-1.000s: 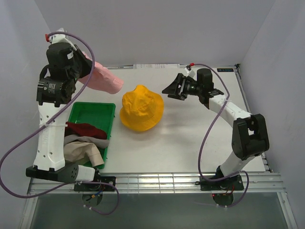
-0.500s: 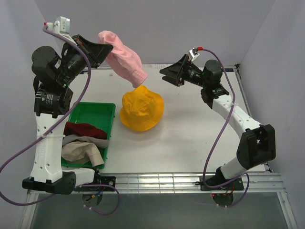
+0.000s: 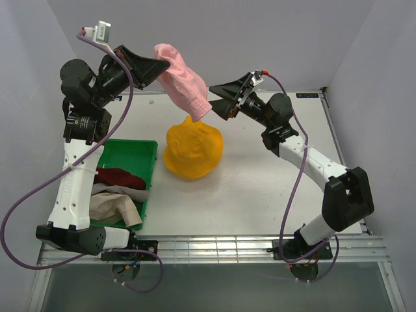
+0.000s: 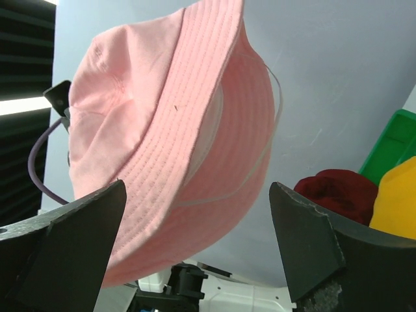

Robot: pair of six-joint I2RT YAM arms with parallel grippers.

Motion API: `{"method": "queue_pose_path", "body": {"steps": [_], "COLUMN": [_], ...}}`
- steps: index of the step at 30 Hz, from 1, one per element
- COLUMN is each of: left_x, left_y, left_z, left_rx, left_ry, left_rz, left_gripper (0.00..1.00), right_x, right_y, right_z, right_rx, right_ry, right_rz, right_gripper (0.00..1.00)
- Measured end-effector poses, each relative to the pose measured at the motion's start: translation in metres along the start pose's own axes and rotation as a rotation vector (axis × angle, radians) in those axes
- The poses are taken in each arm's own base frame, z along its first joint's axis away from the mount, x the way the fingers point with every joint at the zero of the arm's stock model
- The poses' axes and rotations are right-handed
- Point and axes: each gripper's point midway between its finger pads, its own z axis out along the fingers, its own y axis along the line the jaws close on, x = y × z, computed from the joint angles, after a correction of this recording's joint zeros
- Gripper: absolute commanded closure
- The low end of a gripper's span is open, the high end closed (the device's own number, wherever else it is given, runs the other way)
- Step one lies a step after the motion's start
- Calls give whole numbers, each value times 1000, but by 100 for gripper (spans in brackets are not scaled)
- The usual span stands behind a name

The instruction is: Stack the hats

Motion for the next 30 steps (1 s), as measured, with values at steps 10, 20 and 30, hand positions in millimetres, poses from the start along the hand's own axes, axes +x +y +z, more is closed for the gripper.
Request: {"method": "queue_pose_path", "body": {"steps": [10,20,30], "left_x": [18,28,39], "left_y": [11,9,17], "left_z": [2,-9,-26], "left_rx": [15,0,-158], "left_ry": [33,52,143], "left_rz": [-35,-25,-85], "left_gripper": [100,100,100], "right_x": [5,12,24], "right_y": [4,-5,-43], "right_z": [12,18,21], "right_rx": [-56,-46,126], "right_ry": [-12,2,85], "right_rz": [100,134,-5], "right_gripper": [9,72,86]}}
